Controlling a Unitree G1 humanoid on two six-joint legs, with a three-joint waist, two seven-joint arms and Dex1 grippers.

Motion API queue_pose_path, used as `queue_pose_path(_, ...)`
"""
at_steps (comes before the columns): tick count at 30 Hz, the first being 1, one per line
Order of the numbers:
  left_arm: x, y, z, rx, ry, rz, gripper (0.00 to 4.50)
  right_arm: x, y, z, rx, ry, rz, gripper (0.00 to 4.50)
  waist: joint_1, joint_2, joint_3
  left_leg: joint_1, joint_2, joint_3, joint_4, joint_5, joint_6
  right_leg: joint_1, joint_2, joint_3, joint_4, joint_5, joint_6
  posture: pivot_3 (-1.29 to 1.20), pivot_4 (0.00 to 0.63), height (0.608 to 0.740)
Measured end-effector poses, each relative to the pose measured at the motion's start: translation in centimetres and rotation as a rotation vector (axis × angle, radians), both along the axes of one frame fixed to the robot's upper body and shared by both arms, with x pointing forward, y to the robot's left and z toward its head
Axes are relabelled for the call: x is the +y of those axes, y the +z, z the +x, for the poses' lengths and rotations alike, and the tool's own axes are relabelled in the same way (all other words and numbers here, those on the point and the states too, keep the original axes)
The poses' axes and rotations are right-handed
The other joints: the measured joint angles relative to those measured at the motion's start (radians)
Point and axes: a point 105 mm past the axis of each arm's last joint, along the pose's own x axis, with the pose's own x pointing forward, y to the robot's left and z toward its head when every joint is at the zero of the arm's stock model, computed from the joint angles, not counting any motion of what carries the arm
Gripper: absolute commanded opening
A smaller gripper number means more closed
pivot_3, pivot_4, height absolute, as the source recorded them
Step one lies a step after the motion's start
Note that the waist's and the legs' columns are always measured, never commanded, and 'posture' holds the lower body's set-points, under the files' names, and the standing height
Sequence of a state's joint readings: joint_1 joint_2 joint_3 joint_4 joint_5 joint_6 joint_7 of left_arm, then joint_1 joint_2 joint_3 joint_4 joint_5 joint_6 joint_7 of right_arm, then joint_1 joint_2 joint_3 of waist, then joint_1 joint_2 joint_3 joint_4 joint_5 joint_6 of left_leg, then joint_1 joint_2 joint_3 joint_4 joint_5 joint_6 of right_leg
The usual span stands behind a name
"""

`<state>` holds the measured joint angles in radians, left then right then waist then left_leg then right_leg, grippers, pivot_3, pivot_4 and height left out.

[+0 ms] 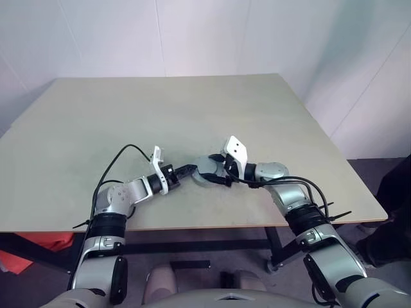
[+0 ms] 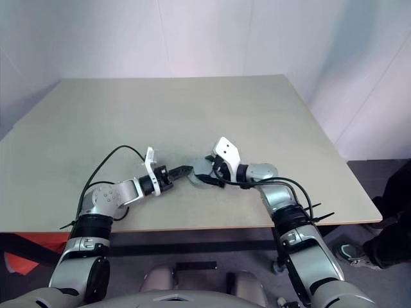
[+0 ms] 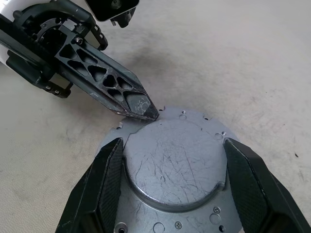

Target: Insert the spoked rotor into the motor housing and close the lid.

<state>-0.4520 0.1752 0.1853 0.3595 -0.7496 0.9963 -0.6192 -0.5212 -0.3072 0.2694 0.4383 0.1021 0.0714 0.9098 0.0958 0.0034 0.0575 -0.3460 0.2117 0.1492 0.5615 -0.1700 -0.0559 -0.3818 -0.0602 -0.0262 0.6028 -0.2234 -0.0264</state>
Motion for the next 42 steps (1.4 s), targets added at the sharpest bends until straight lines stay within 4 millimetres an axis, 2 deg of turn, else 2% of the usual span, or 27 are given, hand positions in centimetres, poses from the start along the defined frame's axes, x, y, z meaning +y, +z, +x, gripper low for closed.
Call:
queue_pose_path(4, 0.0, -0.1, 0.1, 0.003, 0.001, 0.013, 0.03, -0.1, 0.0, 0.1, 0.003, -0.013, -0.003, 3.15, -0.001, 0.0, 0.0, 0.002, -0.005, -0.001, -0.001, -0.001, 0.002, 0.002, -0.006, -0.004, -0.005, -0.001, 0.002, 0.0, 0.0, 0.74)
queue_pose_path(6, -0.2, -0.2, 0.1, 0.004, -0.001, 0.017, 0.0, -0.2, -0.1, 0.2, 0.021, -0.022, -0.002, 3.9, -0.002, 0.003, 0.001, 0.005, -0.005, -0.001, -0.005, -0.002, 0.004, 0.004, -0.01, -0.011, -0.019, -0.001, 0.002, 0.0, 0.0, 0.74)
queue_pose_path(8, -0.4, -0.2, 0.1, 0.002, -0.01, 0.023, 0.0, -0.5, -0.2, 0.3, 0.042, -0.037, -0.005, 4.47, -0.003, 0.003, 0.001, 0.008, -0.004, -0.002, -0.011, -0.003, 0.005, 0.013, -0.017, -0.027, -0.033, -0.001, 0.002, 0.0, 0.0, 0.74)
queue_pose_path(9, -0.4, -0.2, 0.1, 0.001, -0.012, 0.023, 0.0, -0.5, -0.1, 0.3, 0.044, -0.041, -0.005, 4.47, -0.003, 0.003, 0.001, 0.008, -0.005, -0.002, -0.011, -0.003, 0.006, 0.018, -0.021, -0.03, -0.036, -0.001, 0.002, 0.0, 0.0, 0.74)
queue_pose_path(12, -0.5, -0.1, 0.1, -0.002, -0.019, 0.018, 0.0, -0.5, 0.1, -0.2, 0.05, -0.03, 0.0, 4.47, -0.003, 0.002, 0.001, 0.008, -0.007, 0.0, -0.013, -0.004, 0.007, 0.017, -0.028, -0.03, -0.036, -0.001, 0.003, 0.0, 0.0, 0.74)
queue_pose_path(15, -0.6, 0.1, 0.2, -0.01, -0.024, 0.014, 0.0, 0.0, 0.9, -0.8, 0.073, -0.008, 0.031, 4.47, -0.001, 0.002, 0.001, 0.003, -0.007, 0.001, -0.014, -0.004, 0.007, 0.014, -0.029, -0.029, -0.034, 0.0, 0.003, 0.0, 0.0, 0.74)
queue_pose_path(18, -0.7, 0.3, 0.1, -0.016, -0.031, 0.007, 0.0, 0.3, 3.4, -1.0, 0.068, 0.003, 0.114, 4.47, 0.003, 0.002, 0.001, 0.001, -0.007, 0.003, -0.014, -0.003, 0.009, 0.013, -0.029, -0.027, -0.026, 0.003, 0.007, 0.0, 0.0, 0.74)
queue_pose_path(20, -0.7, 0.3, 0.2, -0.016, -0.03, 0.007, 0.0, 0.3, 5.0, -1.1, 0.053, 0.005, 0.16, 4.47, 0.006, 0.001, 0.0, 0.001, -0.006, 0.003, -0.014, -0.003, 0.009, 0.013, -0.029, -0.027, -0.017, 0.007, 0.001, 0.0, 0.0, 0.74)
queue_pose_path(27, -0.8, 0.5, 0.5, -0.021, -0.029, 0.005, 0.0, -1.5, 8.5, -0.5, 0.147, -0.11, 0.35, 4.47, 0.013, 0.004, -0.001, -0.006, -0.006, 0.003, -0.017, -0.004, 0.009, 0.008, -0.026, -0.028, -0.016, 0.001, 0.002, 0.0, 0.0, 0.74)
queue_pose_path(32, -1.0, 0.5, 0.5, -0.021, -0.037, -0.009, 0.0, -3.0, 7.6, -0.1, 0.245, -0.21, 0.344, 4.47, 0.015, 0.004, -0.001, -0.006, -0.006, 0.003, -0.016, -0.005, 0.008, 0.01, -0.028, -0.028, -0.016, -0.001, 0.004, 0.0, 0.0, 0.74)
queue_pose_path(36, -1.8, 0.8, 0.1, -0.037, -0.076, -0.029, 0.0, -4.3, 7.0, -1.5, 0.31, -0.22, 0.339, 4.47, 0.027, 0.004, -0.001, -0.004, -0.006, 0.003, -0.016, -0.004, 0.007, 0.011, -0.028, -0.027, -0.016, -0.001, 0.005, 0.0, 0.0, 0.74)
queue_pose_path(42, -2.1, 0.9, -0.1, -0.046, -0.104, -0.02, 0.0, -5.8, 7.2, -2.9, 0.45, -0.242, 0.39, 4.47, 0.03, 0.005, -0.001, -0.002, -0.006, 0.003, -0.016, -0.003, 0.006, 0.012, -0.028, -0.027, -0.015, -0.001, 0.005, 0.0, 0.0, 0.74)
